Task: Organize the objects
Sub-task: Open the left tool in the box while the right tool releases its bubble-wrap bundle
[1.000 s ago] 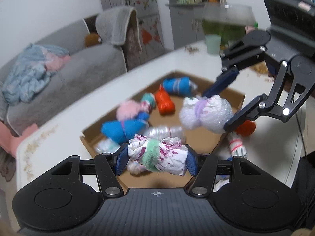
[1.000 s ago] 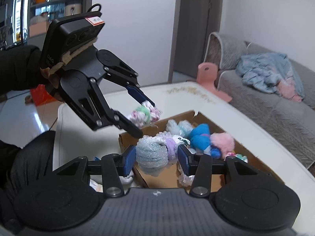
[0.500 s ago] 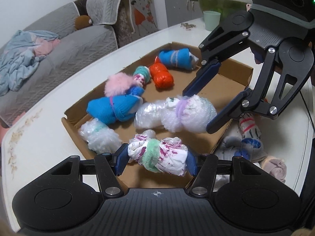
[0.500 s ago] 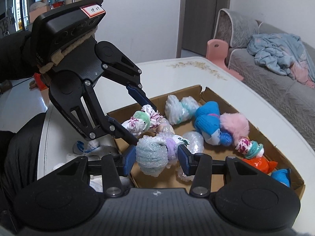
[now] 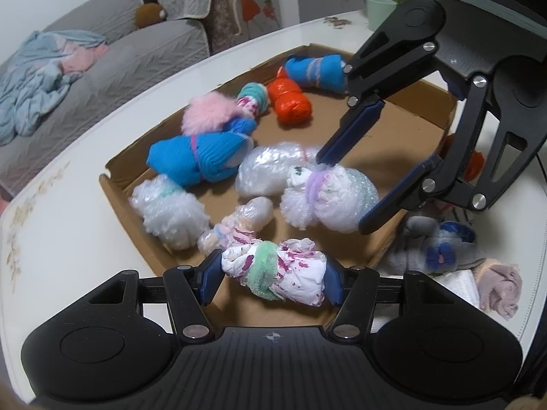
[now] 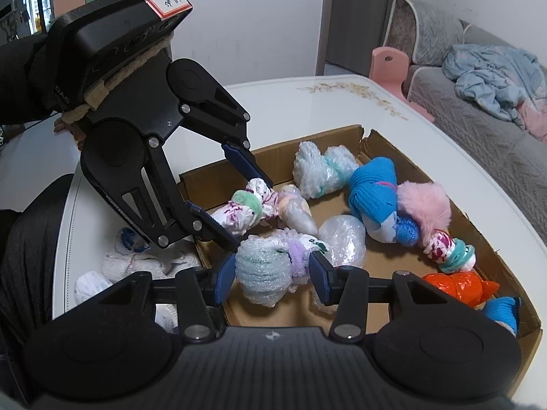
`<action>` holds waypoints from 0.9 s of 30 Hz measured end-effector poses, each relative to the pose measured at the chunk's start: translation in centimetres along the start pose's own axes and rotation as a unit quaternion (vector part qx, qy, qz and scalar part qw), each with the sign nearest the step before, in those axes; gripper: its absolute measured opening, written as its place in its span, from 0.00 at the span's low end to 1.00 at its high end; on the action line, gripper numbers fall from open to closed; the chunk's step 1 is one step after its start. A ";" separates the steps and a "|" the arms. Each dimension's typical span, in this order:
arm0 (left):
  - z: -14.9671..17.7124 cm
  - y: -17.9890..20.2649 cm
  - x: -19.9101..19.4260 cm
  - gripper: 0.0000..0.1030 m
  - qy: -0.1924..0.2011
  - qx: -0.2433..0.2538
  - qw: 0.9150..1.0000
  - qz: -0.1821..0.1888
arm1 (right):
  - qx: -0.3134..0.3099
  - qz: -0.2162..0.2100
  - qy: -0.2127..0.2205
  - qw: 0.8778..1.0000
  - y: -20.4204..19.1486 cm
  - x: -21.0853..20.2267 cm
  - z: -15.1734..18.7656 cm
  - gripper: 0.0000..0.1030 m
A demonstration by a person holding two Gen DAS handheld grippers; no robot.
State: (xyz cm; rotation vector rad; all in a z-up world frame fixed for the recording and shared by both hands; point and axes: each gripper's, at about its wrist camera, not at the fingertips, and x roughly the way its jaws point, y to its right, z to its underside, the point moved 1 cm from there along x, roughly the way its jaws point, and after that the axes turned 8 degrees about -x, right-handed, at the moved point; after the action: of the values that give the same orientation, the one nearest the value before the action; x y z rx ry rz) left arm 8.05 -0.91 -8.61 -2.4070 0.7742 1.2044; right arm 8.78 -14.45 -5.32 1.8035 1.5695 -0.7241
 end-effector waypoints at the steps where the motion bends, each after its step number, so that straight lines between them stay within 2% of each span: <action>1: 0.0 -0.1 0.1 0.63 -0.001 -0.004 1.000 -0.001 | 0.001 -0.001 -0.003 1.000 0.0 0.2 0.0 0.43; 10: 0.3 -0.3 -0.2 0.66 0.001 -0.025 1.000 0.000 | 0.002 -0.003 -0.018 1.000 -0.5 1.0 -0.1 0.46; 14: 0.2 0.2 -0.2 0.76 0.005 -0.017 1.000 -0.018 | 0.005 0.000 -0.021 1.000 -0.5 0.8 -0.2 0.47; 18: 0.1 0.2 -0.8 0.81 0.012 -0.024 0.999 -0.022 | 0.008 0.007 -0.012 1.000 -0.7 -0.1 -0.4 0.48; 20: 0.1 0.4 -1.4 0.85 0.018 -0.028 0.999 -0.028 | 0.012 0.016 -0.006 1.000 -0.9 -0.8 -0.3 0.52; 22: 0.0 0.5 -2.2 0.88 0.026 -0.036 0.998 -0.037 | 0.027 0.027 0.005 0.999 -1.0 -1.9 -0.2 0.60; 27: -0.3 0.5 -3.3 0.92 0.037 -0.082 0.993 -0.072 | 0.055 0.071 0.010 0.996 -1.8 -3.7 0.6 0.66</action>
State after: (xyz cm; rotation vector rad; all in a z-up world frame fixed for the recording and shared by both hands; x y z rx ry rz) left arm 6.32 -0.43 -5.84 -2.6025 0.5304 1.1684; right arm 6.44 -17.09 -3.10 1.9861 1.4210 -0.7401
